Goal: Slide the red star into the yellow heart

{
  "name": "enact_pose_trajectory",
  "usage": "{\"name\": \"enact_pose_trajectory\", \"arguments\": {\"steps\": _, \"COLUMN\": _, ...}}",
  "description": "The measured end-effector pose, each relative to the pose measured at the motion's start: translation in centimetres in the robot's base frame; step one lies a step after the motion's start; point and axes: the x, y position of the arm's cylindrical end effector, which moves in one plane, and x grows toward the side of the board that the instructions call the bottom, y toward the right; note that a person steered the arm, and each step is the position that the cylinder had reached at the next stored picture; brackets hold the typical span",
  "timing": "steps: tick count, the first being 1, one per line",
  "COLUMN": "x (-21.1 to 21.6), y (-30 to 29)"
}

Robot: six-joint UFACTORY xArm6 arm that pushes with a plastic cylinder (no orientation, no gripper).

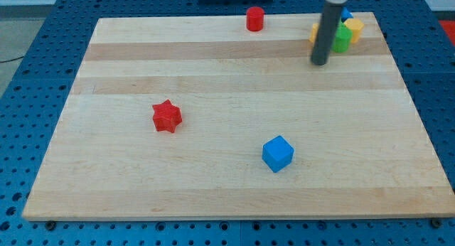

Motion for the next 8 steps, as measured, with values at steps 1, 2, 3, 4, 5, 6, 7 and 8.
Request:
{"name": "enact_pose_trajectory", "arguments": {"steps": 1, "x": -0.4, "y": -11.1}}
{"name": "enact_pose_trajectory", "arguments": {"steps": 2, "x": 0.1, "y": -23.5}}
{"name": "enact_pose_trajectory", "arguments": {"steps": 3, "x": 7.3, "y": -30.1}}
{"name": "enact_pose_trajectory", "arguments": {"steps": 4, "x": 13.3, "y": -27.5}}
{"name": "enact_pose_trajectory", "arguments": {"steps": 5, "x": 13.5, "y": -21.2}}
{"name": "enact_pose_trajectory", "arguments": {"steps": 6, "x": 8.6, "y": -17.2}}
{"name": "enact_pose_trajectory", "arguments": {"steps": 7, "x": 3.0, "y": -14.3}}
{"name": "enact_pose_trajectory", "arguments": {"steps": 8, "x": -0.5, "y": -9.7}}
